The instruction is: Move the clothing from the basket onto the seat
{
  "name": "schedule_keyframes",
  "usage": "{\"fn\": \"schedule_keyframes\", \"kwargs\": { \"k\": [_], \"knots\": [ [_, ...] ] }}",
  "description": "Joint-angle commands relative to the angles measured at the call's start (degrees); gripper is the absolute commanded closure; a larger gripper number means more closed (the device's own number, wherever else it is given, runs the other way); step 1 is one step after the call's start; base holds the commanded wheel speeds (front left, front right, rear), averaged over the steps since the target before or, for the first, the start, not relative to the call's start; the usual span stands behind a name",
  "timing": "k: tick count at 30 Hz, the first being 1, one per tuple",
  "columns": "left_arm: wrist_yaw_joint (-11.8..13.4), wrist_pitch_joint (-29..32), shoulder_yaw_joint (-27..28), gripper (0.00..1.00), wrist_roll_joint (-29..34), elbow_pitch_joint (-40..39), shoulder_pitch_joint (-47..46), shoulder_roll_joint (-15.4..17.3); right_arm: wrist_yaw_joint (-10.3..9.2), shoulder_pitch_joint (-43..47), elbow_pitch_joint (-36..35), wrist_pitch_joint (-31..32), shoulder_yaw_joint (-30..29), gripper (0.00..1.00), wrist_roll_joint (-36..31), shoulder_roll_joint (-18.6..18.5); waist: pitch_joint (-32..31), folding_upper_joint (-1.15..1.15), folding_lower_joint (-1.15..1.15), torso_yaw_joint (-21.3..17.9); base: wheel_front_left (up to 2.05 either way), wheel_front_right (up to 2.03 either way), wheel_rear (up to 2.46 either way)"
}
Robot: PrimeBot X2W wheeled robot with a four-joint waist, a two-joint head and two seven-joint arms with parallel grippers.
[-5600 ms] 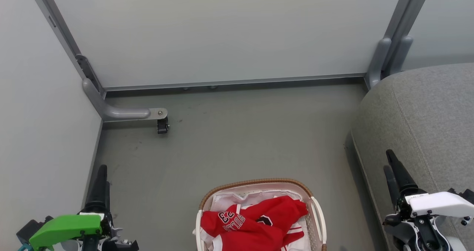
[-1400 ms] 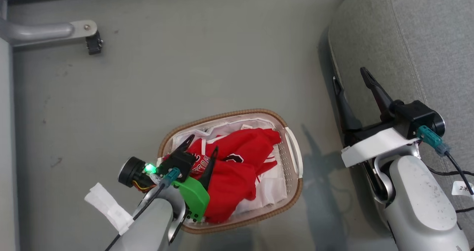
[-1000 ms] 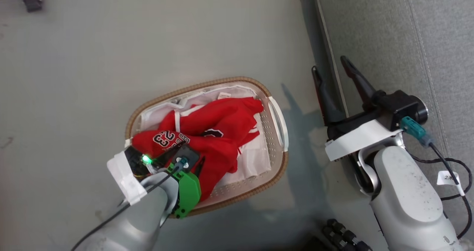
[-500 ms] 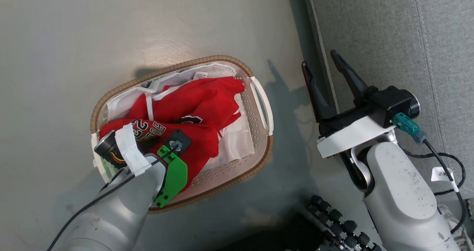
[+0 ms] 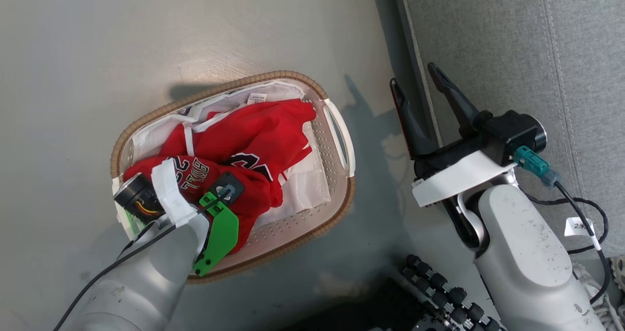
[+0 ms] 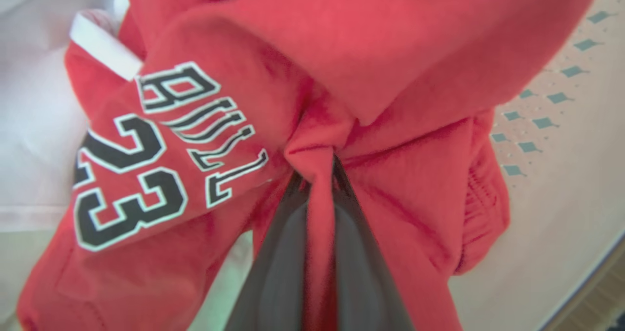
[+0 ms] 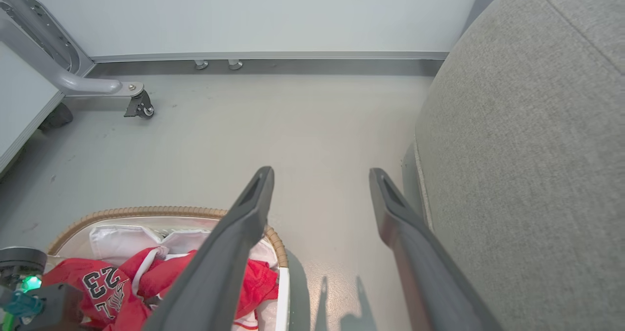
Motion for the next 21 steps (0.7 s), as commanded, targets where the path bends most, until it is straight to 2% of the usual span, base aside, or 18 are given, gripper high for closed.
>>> {"fn": "schedule_keyframes", "kwargs": {
  "k": [1, 11, 16, 21],
  "knots": [
    [0.0, -0.7, 0.1, 1.0, -0.8, 0.1, 0.8, 0.4, -0.04, -0.3, 0.0, -0.3, -0.3, 0.0, 0.5, 0.0, -0.6, 0.11, -0.01, 0.2, 0.0, 0.0, 0.0],
    [-0.2, -9.6, -0.1, 1.0, -4.1, -0.2, 3.6, -1.4, -0.04, 1.6, 1.6, -0.3, -1.3, 0.0, -0.8, -0.1, -8.3, 0.11, -0.01, 2.4, 0.0, 0.0, 0.0],
    [-0.3, -12.9, 0.8, 1.0, -8.9, -1.4, 6.6, -2.6, -0.04, 3.9, 3.1, -0.3, -1.7, 0.0, -1.3, -0.7, -14.3, 0.11, -0.01, 4.4, 0.0, 0.0, 0.0],
    [-0.3, -15.4, -0.9, 1.0, -12.7, -5.5, 9.6, -3.0, -0.04, 7.0, 3.9, -0.3, -3.2, 0.0, -0.9, -1.5, -19.7, 0.11, -0.01, 7.0, 0.0, 0.0, 0.0]
  ]
}}
